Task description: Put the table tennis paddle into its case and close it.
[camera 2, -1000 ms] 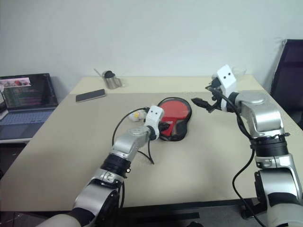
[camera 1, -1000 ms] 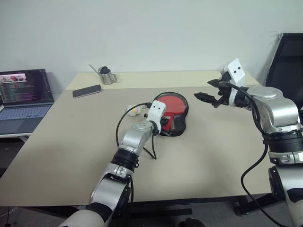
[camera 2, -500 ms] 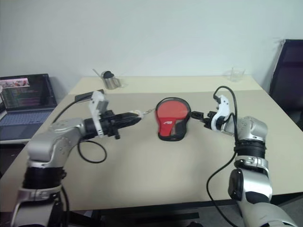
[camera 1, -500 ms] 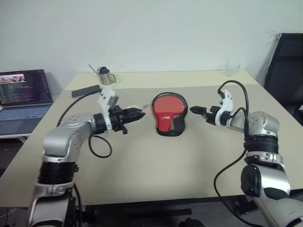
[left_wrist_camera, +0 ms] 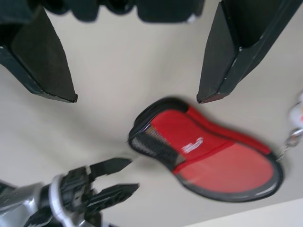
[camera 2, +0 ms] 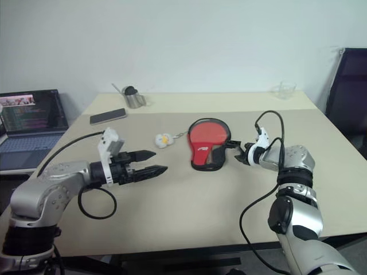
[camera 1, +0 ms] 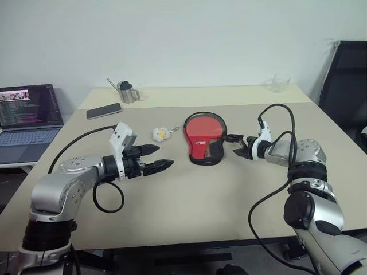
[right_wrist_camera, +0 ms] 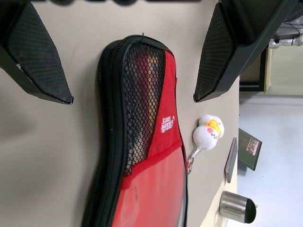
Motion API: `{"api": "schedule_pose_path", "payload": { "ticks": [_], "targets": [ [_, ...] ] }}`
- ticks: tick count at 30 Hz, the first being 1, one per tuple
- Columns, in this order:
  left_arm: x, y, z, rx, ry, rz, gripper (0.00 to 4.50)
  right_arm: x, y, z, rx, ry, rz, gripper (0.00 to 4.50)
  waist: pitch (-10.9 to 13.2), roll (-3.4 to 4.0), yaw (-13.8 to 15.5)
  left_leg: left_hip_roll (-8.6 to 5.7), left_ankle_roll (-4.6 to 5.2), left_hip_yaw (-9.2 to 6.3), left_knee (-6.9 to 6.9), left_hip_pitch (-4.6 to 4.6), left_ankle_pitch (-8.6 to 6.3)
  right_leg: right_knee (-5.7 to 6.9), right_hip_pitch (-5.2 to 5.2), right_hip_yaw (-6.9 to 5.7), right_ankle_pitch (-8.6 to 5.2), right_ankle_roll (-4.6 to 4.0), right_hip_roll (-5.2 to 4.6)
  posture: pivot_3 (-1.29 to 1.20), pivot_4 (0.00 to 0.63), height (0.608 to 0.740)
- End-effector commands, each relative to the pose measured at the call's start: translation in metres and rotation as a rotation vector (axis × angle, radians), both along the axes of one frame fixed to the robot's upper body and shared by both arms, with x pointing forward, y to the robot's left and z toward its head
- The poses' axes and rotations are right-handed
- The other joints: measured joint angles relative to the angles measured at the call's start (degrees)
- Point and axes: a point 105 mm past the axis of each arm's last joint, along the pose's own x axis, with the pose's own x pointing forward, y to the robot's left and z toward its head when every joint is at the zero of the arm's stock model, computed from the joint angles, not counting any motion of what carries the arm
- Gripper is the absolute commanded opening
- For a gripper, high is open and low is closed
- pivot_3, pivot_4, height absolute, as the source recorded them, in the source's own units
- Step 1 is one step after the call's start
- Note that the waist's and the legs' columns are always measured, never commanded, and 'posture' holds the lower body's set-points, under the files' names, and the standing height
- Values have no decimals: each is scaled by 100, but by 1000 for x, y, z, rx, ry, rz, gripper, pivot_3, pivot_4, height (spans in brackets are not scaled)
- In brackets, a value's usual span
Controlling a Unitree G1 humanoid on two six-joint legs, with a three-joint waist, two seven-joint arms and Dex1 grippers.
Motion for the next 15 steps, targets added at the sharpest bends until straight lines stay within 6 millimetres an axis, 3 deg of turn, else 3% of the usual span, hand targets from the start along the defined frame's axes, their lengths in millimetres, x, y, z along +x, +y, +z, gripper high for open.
{"api": "schedule_pose_path", "payload": {
  "ticks": [1, 9, 15],
  "targets": [
    [-3, 7, 11, 40, -73, 27, 4473, 1, 9, 5, 43, -14, 18, 4500, 0, 0, 2, 0, 0, -1, 0, 1, 0, 0, 2, -1, 0, 0, 0, 0, 150, 740],
    [-12, 8, 11, 50, -73, 38, 4473, 1, 37, -6, 74, 9, 57, 4500, 0, 0, 7, 0, 1, -4, 0, 3, 0, -3, 7, -3, 0, 0, 0, 0, 150, 740],
    [-17, 12, 15, 61, -75, 59, 4473, 1, 44, -14, 76, 27, 58, 4500, 0, 0, 1, 0, 0, -6, 0, 4, 0, -3, 7, -3, 0, 0, 0, 0, 150, 740]
  ]
}}
